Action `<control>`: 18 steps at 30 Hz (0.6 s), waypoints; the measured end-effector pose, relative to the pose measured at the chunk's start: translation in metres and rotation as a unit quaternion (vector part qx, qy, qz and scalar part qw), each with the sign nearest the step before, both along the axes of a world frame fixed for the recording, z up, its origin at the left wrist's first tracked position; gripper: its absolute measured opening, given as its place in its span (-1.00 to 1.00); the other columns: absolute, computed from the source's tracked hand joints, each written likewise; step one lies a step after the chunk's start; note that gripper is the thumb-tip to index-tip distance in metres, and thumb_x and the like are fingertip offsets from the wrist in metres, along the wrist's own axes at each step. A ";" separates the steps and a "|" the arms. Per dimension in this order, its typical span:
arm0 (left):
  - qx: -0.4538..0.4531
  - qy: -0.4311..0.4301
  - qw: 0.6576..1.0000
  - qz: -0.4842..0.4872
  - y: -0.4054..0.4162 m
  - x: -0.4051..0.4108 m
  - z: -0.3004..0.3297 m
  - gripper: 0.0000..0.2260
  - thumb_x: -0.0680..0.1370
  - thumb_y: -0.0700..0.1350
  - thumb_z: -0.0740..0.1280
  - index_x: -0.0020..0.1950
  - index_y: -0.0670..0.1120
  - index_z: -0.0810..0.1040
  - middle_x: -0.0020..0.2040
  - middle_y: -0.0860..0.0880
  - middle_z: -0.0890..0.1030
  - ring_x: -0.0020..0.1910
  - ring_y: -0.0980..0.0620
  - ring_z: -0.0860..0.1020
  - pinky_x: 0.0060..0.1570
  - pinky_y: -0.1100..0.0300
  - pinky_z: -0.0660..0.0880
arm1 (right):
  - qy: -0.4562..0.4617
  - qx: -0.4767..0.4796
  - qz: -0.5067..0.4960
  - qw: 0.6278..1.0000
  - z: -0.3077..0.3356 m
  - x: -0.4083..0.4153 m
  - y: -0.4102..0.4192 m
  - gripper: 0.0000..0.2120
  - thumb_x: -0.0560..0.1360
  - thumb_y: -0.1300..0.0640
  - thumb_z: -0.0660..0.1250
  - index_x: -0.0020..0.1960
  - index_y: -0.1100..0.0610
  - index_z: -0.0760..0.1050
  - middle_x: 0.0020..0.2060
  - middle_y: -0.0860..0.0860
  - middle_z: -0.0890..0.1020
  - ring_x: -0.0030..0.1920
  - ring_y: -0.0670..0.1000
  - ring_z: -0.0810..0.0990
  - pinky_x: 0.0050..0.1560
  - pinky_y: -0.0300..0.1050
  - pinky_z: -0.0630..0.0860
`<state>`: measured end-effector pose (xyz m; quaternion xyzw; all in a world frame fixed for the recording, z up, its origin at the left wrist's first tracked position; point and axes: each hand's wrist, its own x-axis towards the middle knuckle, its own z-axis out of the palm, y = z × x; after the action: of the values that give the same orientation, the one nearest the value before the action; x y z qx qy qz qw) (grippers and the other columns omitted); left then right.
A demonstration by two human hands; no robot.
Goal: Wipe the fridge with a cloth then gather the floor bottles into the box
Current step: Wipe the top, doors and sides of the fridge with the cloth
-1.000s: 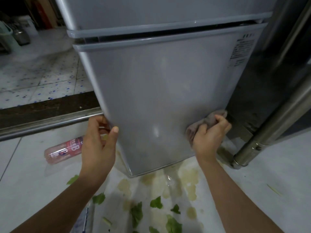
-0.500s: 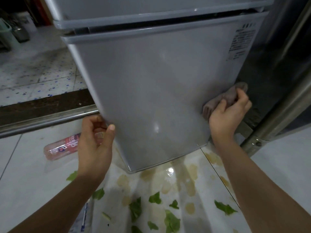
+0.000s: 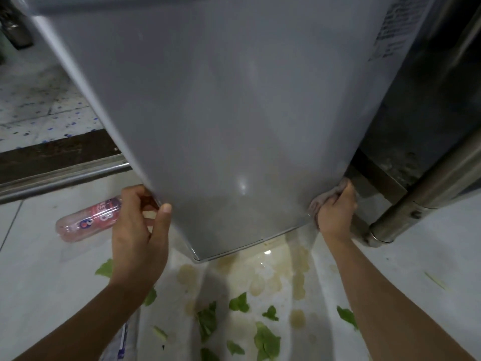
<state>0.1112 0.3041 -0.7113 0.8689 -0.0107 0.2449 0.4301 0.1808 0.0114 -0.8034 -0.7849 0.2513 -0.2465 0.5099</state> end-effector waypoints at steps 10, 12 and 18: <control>-0.003 0.008 1.000 -0.025 0.007 0.002 -0.003 -0.82 0.56 -0.13 0.26 0.06 0.09 0.31 -0.10 0.28 0.46 -0.10 0.31 0.49 -0.15 0.31 0.44 | -0.133 -0.007 -0.078 0.988 0.021 -0.011 0.052 -0.55 0.53 0.34 0.17 0.40 0.33 0.20 0.35 0.27 0.20 0.24 -0.10 0.24 0.23 -0.57 0.18; 0.002 0.009 0.999 -0.031 0.008 0.003 -0.004 -0.82 0.56 -0.09 0.27 0.07 0.07 0.30 -0.09 0.20 0.48 -0.09 0.25 0.50 -0.13 0.28 0.47 | -0.139 -0.026 -0.085 0.986 0.015 -0.012 0.064 -0.50 0.52 0.38 0.13 0.45 0.32 0.14 0.38 0.26 0.13 0.31 -0.06 0.22 0.35 -0.42 0.19; 0.016 -0.001 0.999 -0.045 0.010 0.004 -0.002 -0.84 0.51 -0.01 0.21 0.03 0.09 0.26 -0.12 0.08 0.45 -0.13 0.09 0.48 -0.15 0.05 0.51 | -0.037 0.033 -0.115 0.992 -0.016 -0.011 0.054 -0.72 0.53 0.35 -0.09 -0.23 0.11 0.28 -0.36 -0.01 0.31 -0.40 -0.02 0.34 -0.21 -0.14 0.39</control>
<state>0.1153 0.3144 -0.7131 0.8739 -0.0542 0.2256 0.4272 0.1694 0.0652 -0.8194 -0.7240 0.3292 -0.3238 0.5125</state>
